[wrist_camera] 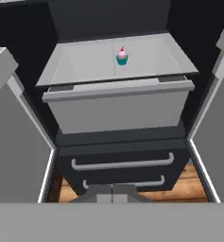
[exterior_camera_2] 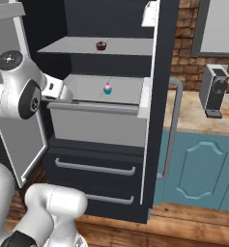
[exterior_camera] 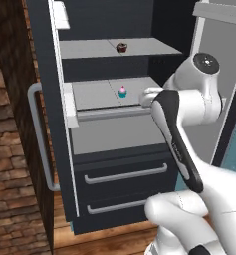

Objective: Take the cupcakes from the fridge and place them on the empty tray on the dining counter.

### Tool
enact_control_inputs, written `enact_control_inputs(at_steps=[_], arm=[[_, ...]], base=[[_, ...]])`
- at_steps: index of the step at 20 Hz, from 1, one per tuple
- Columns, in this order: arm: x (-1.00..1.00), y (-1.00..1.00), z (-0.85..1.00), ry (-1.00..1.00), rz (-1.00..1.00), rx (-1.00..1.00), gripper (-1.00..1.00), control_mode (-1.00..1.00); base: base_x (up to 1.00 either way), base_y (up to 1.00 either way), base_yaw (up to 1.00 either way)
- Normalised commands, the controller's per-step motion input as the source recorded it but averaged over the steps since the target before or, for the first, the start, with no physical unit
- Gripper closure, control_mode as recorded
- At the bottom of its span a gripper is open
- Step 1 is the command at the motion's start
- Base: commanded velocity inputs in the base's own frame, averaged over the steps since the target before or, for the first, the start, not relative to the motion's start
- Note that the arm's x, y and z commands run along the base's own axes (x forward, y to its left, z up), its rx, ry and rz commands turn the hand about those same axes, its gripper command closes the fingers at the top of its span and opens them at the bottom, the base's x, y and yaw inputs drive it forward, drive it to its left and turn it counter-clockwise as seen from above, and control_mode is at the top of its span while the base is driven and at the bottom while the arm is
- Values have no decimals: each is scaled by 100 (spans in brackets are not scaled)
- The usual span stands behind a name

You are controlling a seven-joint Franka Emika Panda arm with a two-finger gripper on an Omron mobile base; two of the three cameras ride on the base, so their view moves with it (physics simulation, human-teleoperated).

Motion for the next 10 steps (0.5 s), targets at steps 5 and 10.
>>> enact_control_inputs(at_steps=[5, 10], arm=[[-89, -15, 28, -4, -15, 3, -100, -100], [-76, -42, 84, -4, 11, 0, -100, -100]], base=[[0, 0, 0], [0, 0, 0]])
